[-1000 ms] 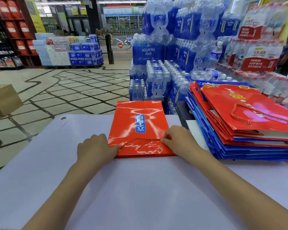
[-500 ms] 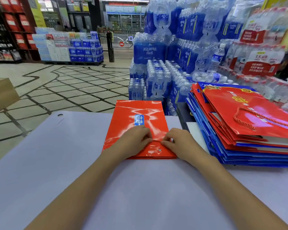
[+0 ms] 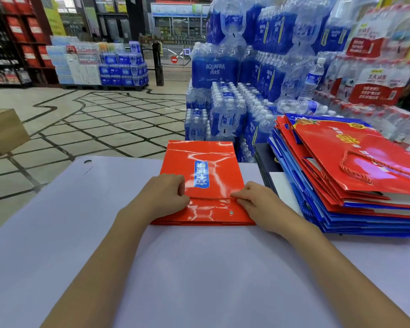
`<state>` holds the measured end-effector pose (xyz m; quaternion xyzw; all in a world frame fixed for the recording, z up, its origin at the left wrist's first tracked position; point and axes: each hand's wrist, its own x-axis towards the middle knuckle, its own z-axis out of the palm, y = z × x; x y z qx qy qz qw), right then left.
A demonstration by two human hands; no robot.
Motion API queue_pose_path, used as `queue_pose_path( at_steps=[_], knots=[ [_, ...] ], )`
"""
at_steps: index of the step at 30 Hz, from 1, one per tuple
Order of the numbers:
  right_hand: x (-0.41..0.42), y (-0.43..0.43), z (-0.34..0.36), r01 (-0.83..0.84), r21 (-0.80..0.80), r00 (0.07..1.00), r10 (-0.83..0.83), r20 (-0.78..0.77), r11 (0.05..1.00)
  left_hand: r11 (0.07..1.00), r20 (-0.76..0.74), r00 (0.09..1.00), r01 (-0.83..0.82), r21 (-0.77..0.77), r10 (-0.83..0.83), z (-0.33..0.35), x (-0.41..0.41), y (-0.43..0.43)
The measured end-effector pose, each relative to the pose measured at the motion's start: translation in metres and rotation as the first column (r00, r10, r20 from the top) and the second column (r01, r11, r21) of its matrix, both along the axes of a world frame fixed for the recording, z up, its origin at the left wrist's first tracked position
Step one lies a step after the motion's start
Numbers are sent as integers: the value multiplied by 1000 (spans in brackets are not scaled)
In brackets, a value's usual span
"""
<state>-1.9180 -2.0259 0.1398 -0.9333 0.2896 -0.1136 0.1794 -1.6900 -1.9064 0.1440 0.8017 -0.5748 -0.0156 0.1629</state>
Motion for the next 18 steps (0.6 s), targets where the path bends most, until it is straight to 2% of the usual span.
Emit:
queue_pose_path(
  at_steps=[5,8,14,18],
  knots=[
    [-1,-1,1,159,-4,976,-157,148,987,996,0,999,-39,77,39,2,1,2],
    [-2,1,1,204,48,962,-210,173,978,992,22,998,-60,108,58,4,0,4],
    [-7,4,7,15,50,997,-19,78,999,978,55,988,-148,145,141,9,2,8],
    [-6,4,2,40,16,994,-41,103,999,982,109,986,-138,125,125,10,0,9]
  ],
)
